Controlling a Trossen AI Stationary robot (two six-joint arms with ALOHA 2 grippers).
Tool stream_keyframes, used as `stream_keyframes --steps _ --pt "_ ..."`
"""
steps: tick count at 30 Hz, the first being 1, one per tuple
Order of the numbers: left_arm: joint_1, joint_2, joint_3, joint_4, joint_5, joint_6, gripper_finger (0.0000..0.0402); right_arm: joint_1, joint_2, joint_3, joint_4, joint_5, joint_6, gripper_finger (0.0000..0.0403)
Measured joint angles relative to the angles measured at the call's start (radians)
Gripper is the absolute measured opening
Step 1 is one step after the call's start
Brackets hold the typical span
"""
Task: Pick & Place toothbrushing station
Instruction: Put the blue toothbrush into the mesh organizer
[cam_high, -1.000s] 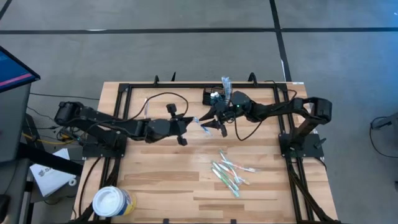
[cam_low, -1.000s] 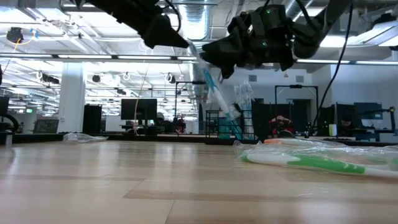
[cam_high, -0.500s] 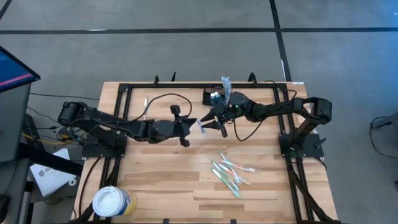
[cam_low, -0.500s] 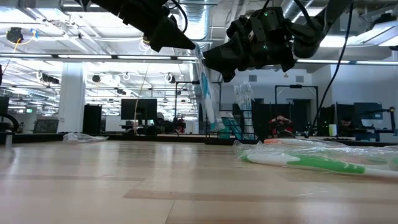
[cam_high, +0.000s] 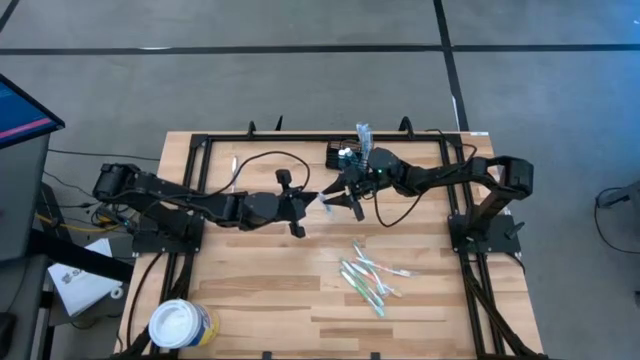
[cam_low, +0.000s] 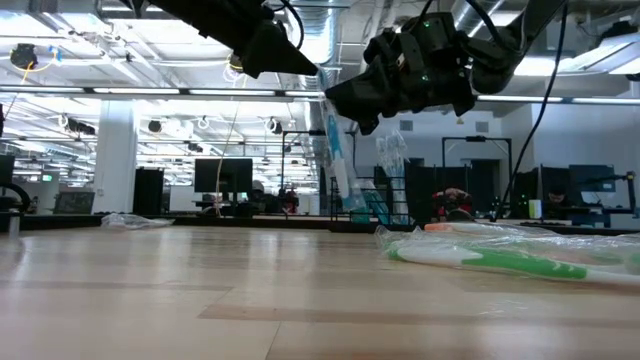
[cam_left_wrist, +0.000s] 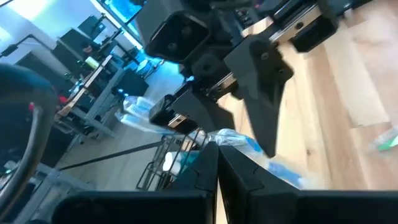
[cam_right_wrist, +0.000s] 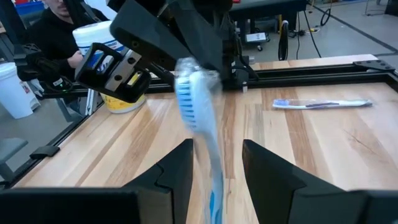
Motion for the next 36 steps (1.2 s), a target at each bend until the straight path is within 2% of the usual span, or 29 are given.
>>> stream_keyframes --steps 8,15,26,33,36 --pt "0.000 0.000 0.000 0.014 0.020 0.000 0.0000 0.023 0.000 0.000 0.001 0.040 -0.061 0.0103" --pt "0.000 0.000 0.000 0.014 0.022 -0.004 0.0000 0.040 0.000 0.000 -0.001 0.042 -0.099 0.0013" --pt "0.001 0.000 0.000 0.015 0.014 -0.009 0.0007 0.027 -0.001 0.000 -0.001 0.041 -0.101 0.0004" --pt "0.005 -0.012 -0.001 0.016 -0.106 -0.011 0.0014 0.002 -0.003 0.000 0.006 0.041 -0.094 0.0002" --pt "0.006 -0.014 -0.001 0.017 -0.120 -0.016 0.0015 -0.008 -0.004 0.000 0.005 0.039 -0.094 0.0001"
